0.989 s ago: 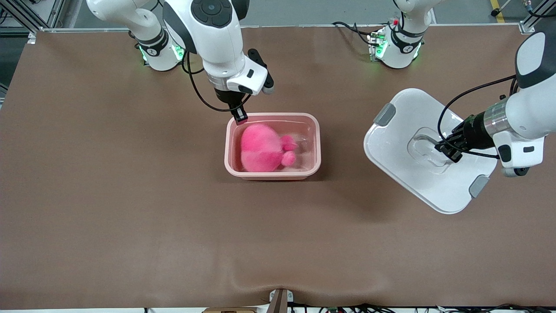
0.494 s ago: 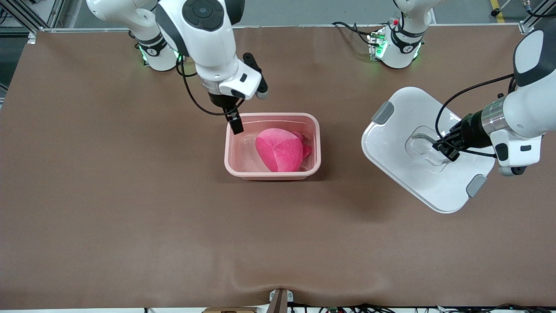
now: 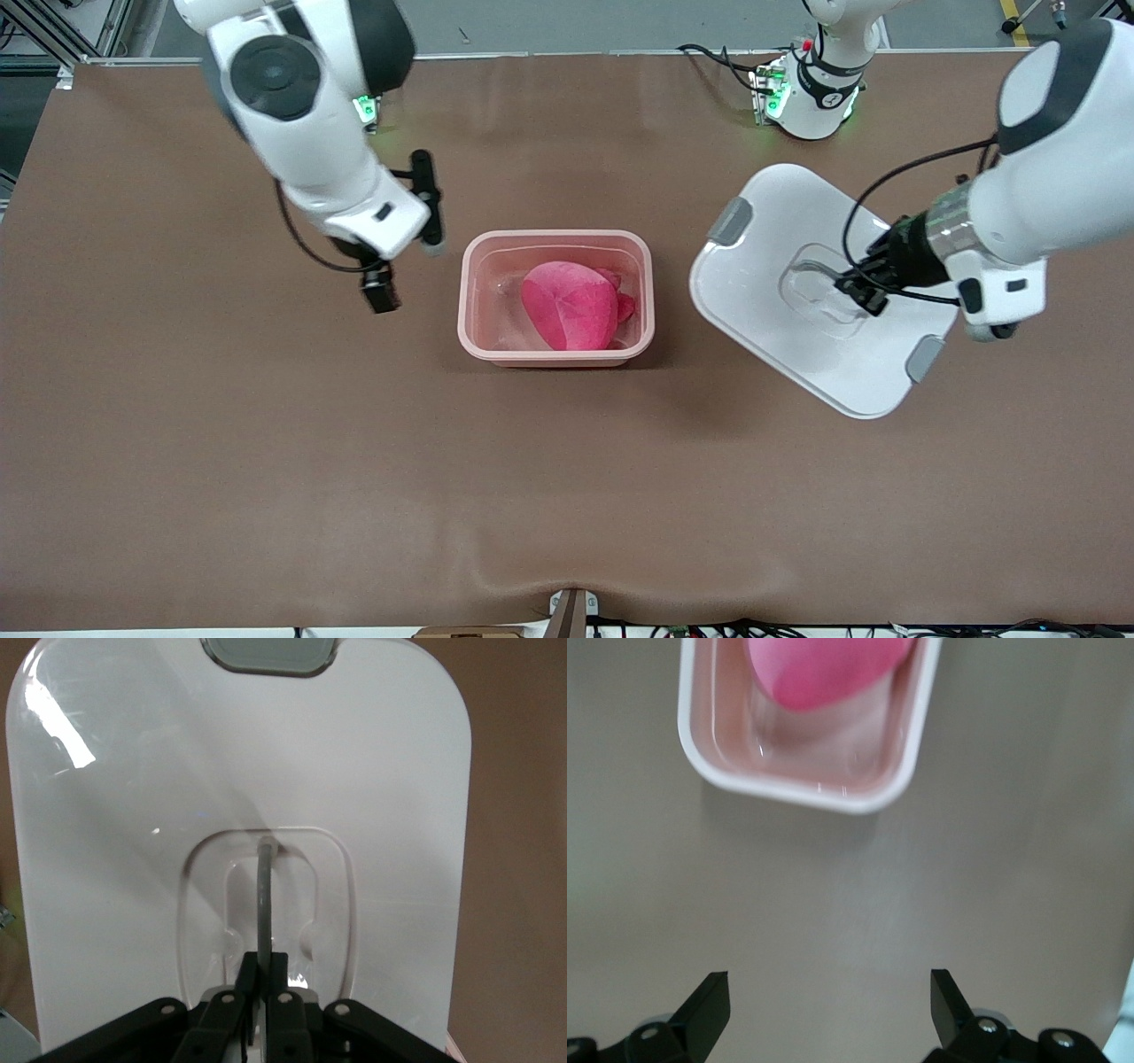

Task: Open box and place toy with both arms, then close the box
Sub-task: 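Lower the lid onto the box with the left gripper while the right gripper withdraws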

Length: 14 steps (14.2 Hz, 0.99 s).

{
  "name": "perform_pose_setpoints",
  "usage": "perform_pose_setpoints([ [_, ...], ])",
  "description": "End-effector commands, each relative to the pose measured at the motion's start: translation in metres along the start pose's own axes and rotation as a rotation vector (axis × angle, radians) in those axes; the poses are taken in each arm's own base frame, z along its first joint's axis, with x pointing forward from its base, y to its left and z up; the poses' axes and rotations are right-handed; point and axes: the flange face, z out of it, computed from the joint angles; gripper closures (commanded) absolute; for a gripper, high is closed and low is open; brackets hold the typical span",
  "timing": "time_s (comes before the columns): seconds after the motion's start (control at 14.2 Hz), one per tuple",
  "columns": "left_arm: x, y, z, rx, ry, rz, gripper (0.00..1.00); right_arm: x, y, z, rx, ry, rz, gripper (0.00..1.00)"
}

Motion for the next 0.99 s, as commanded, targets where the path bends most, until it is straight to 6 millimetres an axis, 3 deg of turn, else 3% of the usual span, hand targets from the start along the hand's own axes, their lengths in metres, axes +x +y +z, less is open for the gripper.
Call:
perform_pose_setpoints([
  [0.0,-0.041,0.012,0.007,-0.021,0.004,-0.063,1.00,-0.069,0.009,-0.003,0.034,0.043,0.132,0.00],
  [0.35,-0.126,0.037,0.041,-0.051,0.054,-0.193,1.00,-0.217,0.016,0.017,0.087,0.089,0.449,0.00],
  [0.49,-0.149,0.046,0.055,-0.069,0.043,-0.261,1.00,-0.265,0.012,0.023,0.095,0.083,0.615,0.00],
  [0.56,-0.161,0.050,0.061,-0.080,0.032,-0.291,1.00,-0.278,0.010,0.024,0.099,0.080,0.702,0.00],
  [0.71,-0.183,0.057,0.078,-0.100,0.053,-0.370,1.00,-0.282,0.005,0.016,0.101,0.080,0.793,0.00],
  [0.92,-0.229,0.068,0.119,-0.125,0.109,-0.447,1.00,-0.290,-0.005,0.001,0.110,0.080,1.012,0.00],
])
